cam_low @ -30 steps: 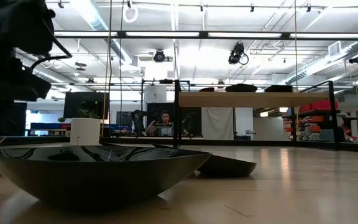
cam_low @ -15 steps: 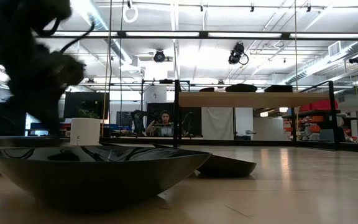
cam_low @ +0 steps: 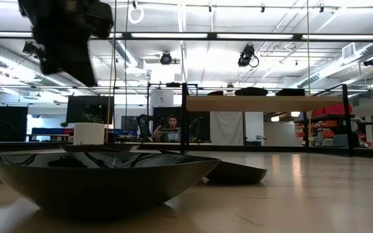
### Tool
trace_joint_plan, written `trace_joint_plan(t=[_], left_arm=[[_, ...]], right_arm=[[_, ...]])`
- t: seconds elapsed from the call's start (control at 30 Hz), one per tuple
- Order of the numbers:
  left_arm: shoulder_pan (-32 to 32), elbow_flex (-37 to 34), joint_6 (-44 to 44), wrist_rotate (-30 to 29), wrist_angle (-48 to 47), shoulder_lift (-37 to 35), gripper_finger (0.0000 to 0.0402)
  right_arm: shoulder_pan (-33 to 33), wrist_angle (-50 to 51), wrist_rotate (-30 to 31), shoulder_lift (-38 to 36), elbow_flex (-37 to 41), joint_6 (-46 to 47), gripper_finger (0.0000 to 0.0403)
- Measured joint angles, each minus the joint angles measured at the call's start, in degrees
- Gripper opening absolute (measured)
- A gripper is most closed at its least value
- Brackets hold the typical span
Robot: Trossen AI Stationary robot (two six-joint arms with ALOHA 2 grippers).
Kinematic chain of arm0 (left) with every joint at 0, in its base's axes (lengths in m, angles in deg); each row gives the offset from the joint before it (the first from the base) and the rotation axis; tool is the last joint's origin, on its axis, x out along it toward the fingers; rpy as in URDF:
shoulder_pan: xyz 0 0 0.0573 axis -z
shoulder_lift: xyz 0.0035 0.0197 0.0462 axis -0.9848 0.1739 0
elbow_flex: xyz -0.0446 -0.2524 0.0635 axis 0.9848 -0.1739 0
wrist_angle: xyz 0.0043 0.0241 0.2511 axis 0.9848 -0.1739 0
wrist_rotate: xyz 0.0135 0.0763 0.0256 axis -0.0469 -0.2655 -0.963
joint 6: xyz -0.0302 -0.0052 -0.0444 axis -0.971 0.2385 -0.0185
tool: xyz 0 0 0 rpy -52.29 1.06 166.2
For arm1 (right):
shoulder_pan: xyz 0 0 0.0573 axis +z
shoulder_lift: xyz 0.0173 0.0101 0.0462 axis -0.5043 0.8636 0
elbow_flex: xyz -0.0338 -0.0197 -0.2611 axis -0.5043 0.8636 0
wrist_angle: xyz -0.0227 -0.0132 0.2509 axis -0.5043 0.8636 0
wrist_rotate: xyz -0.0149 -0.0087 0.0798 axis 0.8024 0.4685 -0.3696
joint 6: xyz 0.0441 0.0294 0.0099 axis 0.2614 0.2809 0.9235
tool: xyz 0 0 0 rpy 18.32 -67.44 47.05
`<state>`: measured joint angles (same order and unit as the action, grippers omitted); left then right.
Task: Pick & Place Mini shaped plates
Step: Stack the leaf-shaped plate on top of the leaf-shaped plate on the shelf
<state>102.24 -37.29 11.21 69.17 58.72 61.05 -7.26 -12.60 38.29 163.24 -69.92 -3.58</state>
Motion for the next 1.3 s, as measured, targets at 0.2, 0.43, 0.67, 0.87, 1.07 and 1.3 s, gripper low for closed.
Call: trace_joint_plan(t=[0.2,0.43,0.67,0.87,1.07,1.3], left_arm=[[3.46,8.46,-4.19,1.46,-21.17,0.0,0.0021],[8.11,17.6,-8.98,-2.81,-38.36,-0.02,0.0013],[11.67,20.87,-12.82,-9.08,-43.31,-0.02,0.0013],[12.54,20.87,-15.12,-9.27,-43.36,-0.02,0.0014],[12.49,20.87,-15.15,-9.57,-43.11,-0.02,0.0014],[12.49,20.87,-15.15,-11.41,-42.55,-0.02,0.0014]], right_arm=[[-3.06,8.15,-11.77,3.13,0.0,12.24,0.0003],[-8.97,12.4,-27.52,16.99,-9.39,7.49,0.0011],[-13.99,20.35,-30.85,31.2,-22.28,5.28,0.0051],[-17.74,23.8,-35.47,37.72,-23.17,21.03,0.0129],[-18.4,24.63,-37.97,42.08,-23.17,27.99,0.0186],[-17.49,21.04,-34.51,43.58,-21.61,32.0,0.0172]])
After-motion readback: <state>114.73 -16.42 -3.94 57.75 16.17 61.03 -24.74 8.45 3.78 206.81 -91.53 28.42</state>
